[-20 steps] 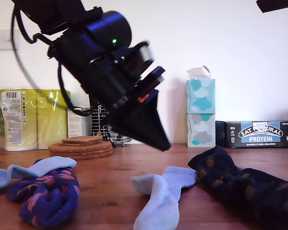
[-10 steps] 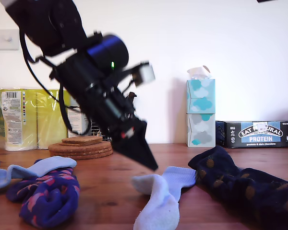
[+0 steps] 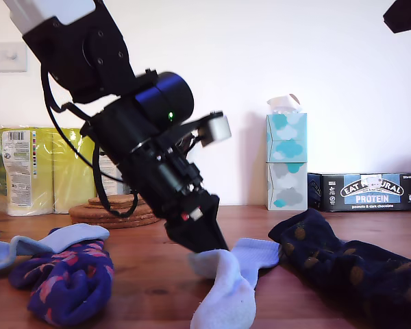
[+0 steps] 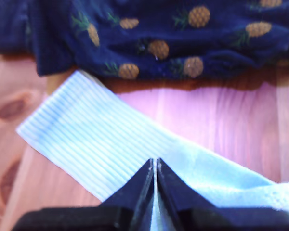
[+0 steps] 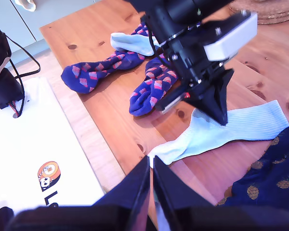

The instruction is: Pair up the socks based on colour and pattern, by placing each sock on top of its pair

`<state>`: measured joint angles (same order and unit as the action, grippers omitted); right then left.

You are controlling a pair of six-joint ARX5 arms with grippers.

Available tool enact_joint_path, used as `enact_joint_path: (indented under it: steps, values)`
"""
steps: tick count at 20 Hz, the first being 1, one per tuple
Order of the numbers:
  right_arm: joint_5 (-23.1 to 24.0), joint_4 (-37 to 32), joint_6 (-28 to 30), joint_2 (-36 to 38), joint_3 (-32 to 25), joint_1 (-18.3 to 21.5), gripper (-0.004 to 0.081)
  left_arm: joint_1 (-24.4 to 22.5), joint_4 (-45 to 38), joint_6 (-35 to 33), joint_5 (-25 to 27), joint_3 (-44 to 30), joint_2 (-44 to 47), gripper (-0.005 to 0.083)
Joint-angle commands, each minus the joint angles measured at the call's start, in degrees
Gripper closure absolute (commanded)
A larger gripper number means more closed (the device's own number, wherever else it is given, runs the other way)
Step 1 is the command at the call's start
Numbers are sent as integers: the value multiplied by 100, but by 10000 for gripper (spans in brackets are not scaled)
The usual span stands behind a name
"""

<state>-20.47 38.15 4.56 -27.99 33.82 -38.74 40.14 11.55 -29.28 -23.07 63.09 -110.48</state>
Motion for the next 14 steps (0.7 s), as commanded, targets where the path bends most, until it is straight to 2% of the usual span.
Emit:
enact_joint_path:
  steps: [1,8,14]
  values:
    - [-11,-61,-4,2,-109,-26,783,55,-92,291,94,-55,-168,795]
    - [9,-61,0,2,-109,-24,783,221,-92,1762,328,-55,-170,795]
    - [7,-57,9,2,-109,-24,783,348,-50,2065,1071,-55,-337,795]
